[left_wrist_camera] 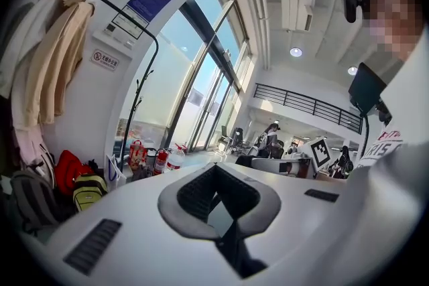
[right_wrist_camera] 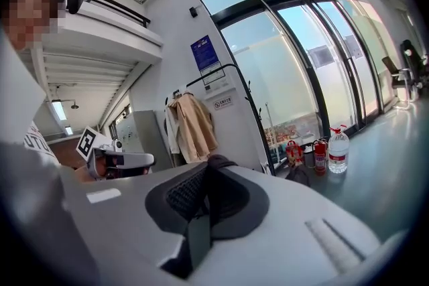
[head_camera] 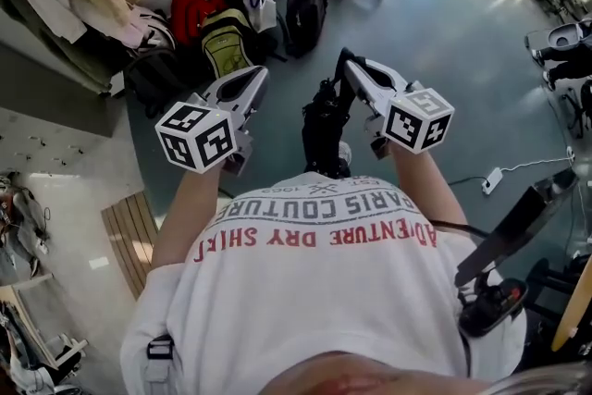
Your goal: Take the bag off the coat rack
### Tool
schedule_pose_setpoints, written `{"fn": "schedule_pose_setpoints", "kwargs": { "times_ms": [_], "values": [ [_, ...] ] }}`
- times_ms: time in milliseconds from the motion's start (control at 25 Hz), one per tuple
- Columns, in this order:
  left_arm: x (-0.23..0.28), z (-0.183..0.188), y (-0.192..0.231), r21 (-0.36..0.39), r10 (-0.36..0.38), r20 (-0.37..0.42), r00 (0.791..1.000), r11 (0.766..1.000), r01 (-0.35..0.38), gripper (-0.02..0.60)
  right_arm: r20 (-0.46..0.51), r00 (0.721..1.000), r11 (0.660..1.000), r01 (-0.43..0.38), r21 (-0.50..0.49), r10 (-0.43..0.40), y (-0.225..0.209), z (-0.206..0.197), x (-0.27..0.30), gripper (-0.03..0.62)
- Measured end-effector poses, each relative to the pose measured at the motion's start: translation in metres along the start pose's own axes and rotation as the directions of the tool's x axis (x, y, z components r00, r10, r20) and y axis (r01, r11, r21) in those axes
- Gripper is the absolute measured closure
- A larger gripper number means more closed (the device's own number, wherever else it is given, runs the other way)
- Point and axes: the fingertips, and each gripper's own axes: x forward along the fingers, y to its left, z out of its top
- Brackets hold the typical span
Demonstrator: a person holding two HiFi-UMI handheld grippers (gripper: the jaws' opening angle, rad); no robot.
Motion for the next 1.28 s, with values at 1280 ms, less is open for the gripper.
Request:
{"fn": "schedule_pose_setpoints", "kwargs": {
  "times_ms": [1280],
  "values": [
    [0.002, -0.004, 0.007, -0.005, -0.012, -0.032, 0.999, 1.0, 0.012, 0.58, -0.003, 0.999, 0.998, -0.054, -0.019, 0.054, 0.028, -0.008, 0.009, 0.586]
  ]
}}
